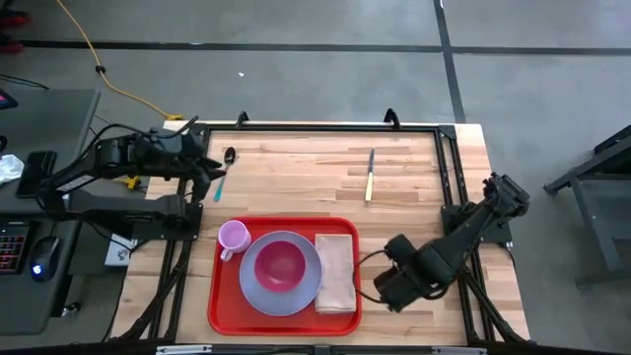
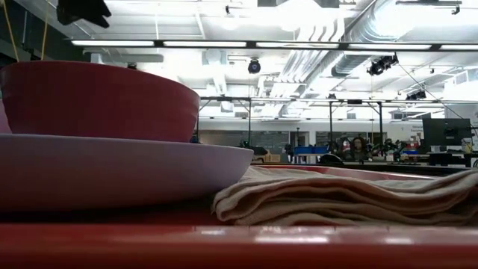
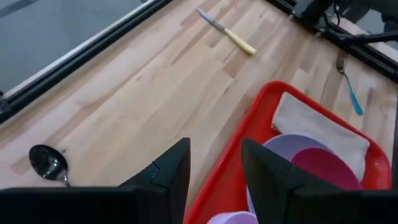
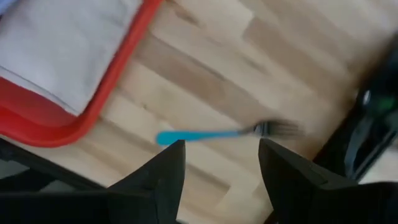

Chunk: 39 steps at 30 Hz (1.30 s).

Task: Set up tray
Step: Put the blue fork on the peach napkin on the orange serving tray

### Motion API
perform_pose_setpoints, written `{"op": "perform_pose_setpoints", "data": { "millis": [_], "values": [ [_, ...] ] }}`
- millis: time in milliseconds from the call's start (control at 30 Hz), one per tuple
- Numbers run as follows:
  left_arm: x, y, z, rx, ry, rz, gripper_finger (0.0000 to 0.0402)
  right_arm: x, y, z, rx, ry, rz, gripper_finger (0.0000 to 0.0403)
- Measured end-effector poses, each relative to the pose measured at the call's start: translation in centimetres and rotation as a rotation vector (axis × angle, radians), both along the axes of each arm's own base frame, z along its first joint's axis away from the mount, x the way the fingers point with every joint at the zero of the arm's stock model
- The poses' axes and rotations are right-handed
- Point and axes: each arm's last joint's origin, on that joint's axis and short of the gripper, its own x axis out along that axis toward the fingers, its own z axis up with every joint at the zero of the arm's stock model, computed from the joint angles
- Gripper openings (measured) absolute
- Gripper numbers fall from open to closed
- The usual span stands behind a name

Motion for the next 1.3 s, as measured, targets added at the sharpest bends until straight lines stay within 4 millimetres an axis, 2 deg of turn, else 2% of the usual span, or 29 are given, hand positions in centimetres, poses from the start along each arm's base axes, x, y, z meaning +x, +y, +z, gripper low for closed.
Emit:
{"op": "perform_pose_setpoints", "data": {
  "millis": [233,367,633,767,1300],
  "values": [
    [-0.2,-0.1,-3.4,-0.017,-0.002,-0.02,0.0175,-0.9,1.1,0.0,0.103,0.081,-0.153,0.0183],
    [-0.1,-0.2,-5.3,-0.043,0.014,-0.042,0.0175,-0.9,1.3,-0.2,0.097,0.085,-0.18,0.0183],
    [-0.2,-0.2,-7.5,-0.056,0.021,-0.031,0.0175,0.1,2.9,-2.8,0.095,0.187,-0.234,0.0183],
    [-0.5,-0.3,-8.0,-0.054,0.017,-0.031,0.0175,0.5,3.6,-3.8,0.107,0.237,-0.271,0.0183],
    [-1.3,-0.5,-7.9,-0.051,-0.013,-0.033,0.0175,1.4,5.1,-6.1,0.161,0.332,-0.422,0.0183]
  ]
}}
